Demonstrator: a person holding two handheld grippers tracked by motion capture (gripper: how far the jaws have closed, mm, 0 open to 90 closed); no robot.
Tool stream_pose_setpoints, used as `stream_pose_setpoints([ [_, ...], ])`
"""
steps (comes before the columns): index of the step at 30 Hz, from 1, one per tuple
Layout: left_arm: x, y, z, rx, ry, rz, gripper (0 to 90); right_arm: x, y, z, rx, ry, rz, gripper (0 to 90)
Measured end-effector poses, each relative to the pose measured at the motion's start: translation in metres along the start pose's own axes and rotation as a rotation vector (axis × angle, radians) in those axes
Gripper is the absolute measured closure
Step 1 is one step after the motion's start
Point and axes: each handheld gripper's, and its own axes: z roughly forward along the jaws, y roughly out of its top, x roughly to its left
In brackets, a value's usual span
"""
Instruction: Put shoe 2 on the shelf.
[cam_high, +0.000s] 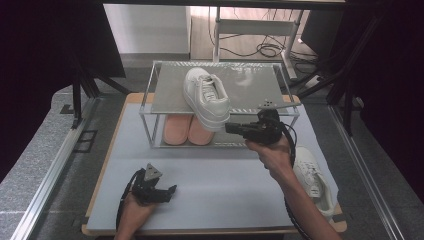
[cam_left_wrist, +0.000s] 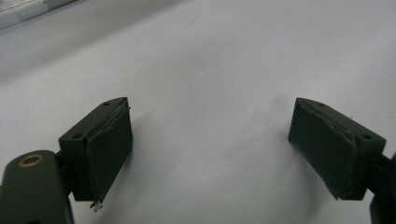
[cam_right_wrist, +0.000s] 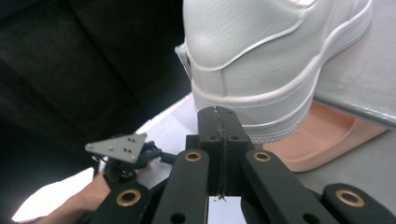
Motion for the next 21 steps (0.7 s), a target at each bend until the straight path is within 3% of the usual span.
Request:
stream_pose_setpoints([
  [12, 0.0, 0.0, 0.0, 0.0, 0.0, 0.001, 13.7, 0.0, 0.005, 0.017, 0.02, -0.012, 0.001, 90.0],
  [21, 0.0, 0.0, 0.0, -0.001, -0.001, -0.002, 13.7, -0.001, 0.016, 0.042, 0.039, -0.021, -0.014, 90.0],
])
